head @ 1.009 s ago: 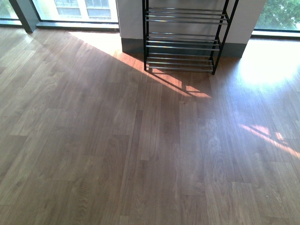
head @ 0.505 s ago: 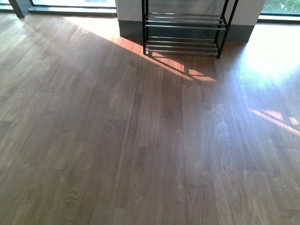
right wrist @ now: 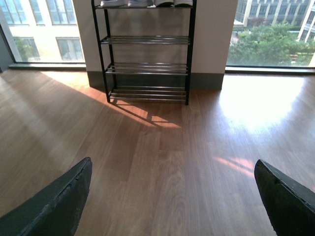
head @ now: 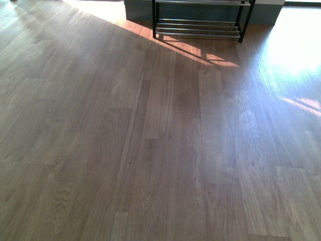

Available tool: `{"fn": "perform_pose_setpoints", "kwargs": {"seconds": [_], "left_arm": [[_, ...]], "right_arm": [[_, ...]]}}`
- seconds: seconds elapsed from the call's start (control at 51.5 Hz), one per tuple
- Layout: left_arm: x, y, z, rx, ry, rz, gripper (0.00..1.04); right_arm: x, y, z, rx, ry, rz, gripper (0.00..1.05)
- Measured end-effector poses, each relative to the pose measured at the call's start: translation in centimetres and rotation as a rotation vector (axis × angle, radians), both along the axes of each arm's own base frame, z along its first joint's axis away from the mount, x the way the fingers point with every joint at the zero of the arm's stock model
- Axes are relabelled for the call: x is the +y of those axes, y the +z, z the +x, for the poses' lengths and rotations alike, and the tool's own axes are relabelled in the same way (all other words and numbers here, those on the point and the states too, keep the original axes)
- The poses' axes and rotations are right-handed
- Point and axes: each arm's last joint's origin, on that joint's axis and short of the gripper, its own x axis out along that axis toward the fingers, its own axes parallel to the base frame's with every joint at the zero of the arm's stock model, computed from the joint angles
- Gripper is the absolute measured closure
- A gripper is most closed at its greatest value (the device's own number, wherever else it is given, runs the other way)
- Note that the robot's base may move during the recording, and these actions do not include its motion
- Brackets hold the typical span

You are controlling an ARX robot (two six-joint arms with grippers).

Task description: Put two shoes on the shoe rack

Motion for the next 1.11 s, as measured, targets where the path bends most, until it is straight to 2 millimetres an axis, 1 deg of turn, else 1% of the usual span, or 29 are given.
{"fn": "perform_pose_setpoints", "kwargs": {"seconds": [1.106], "left_arm": [[0.0, 0.0, 0.0, 0.0, 0.0, 0.0, 0.09]], "right_arm": [[0.0, 0.0, 0.0, 0.0, 0.0, 0.0, 0.09]]}}
